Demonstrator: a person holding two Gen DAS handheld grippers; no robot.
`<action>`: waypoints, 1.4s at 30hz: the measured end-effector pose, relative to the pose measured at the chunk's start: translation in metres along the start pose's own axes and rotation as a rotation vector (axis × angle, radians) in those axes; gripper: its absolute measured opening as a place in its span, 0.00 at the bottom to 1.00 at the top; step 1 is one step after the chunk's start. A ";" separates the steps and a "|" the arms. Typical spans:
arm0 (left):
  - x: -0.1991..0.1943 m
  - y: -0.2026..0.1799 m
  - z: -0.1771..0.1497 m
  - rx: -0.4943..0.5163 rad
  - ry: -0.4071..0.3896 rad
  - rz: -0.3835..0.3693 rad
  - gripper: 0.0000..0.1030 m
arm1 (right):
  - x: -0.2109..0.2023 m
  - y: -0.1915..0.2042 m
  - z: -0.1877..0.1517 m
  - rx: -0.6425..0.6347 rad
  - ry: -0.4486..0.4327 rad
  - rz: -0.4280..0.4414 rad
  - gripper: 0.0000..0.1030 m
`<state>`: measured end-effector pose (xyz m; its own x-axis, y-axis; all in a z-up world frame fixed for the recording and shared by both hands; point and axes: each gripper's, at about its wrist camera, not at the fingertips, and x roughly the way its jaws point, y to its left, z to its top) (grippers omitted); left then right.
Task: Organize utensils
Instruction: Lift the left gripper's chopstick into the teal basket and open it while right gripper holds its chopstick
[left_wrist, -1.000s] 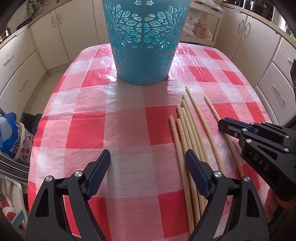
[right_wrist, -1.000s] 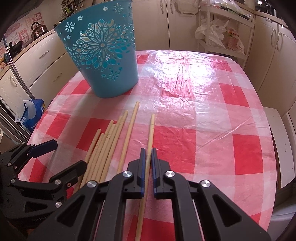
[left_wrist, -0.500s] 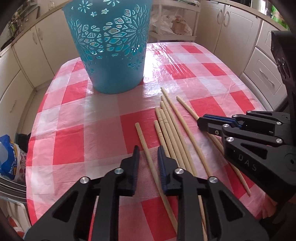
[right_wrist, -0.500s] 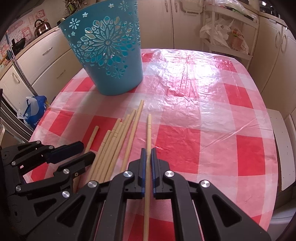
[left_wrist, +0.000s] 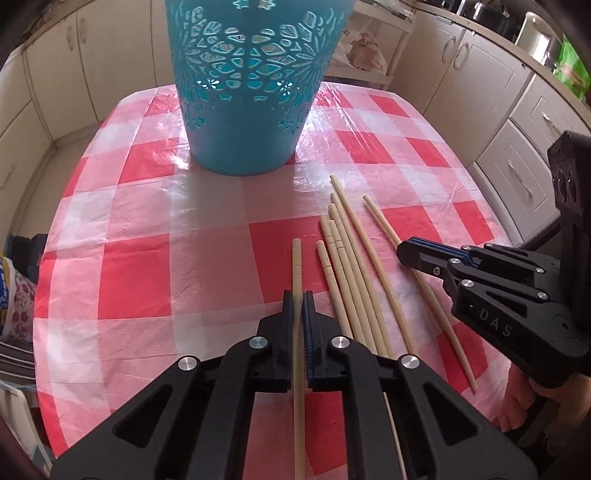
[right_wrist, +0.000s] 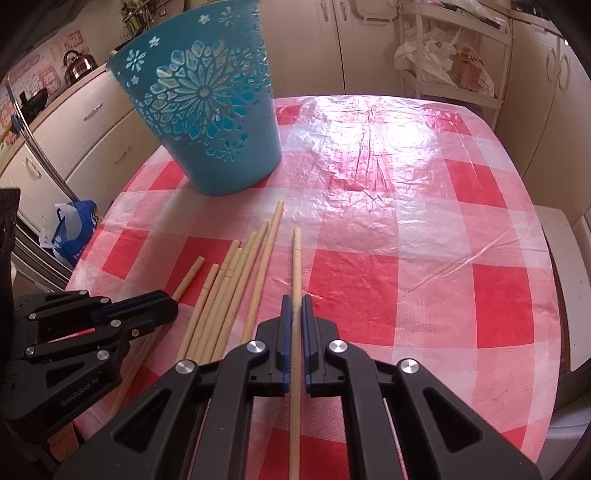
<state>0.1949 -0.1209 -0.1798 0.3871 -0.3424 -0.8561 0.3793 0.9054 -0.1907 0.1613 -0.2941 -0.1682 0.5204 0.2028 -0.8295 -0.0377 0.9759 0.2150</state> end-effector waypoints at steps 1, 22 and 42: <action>-0.006 0.002 0.001 -0.011 -0.015 -0.014 0.05 | -0.002 -0.004 0.001 0.026 -0.008 0.016 0.06; -0.203 0.018 0.091 -0.020 -0.933 -0.128 0.05 | -0.020 -0.021 0.007 0.203 -0.097 0.140 0.06; -0.184 0.037 0.160 -0.103 -1.131 0.001 0.05 | -0.020 -0.032 0.008 0.220 -0.119 0.118 0.06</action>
<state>0.2723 -0.0649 0.0480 0.9440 -0.3245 0.0591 0.3280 0.9043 -0.2733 0.1589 -0.3305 -0.1542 0.6205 0.2906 -0.7284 0.0754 0.9024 0.4243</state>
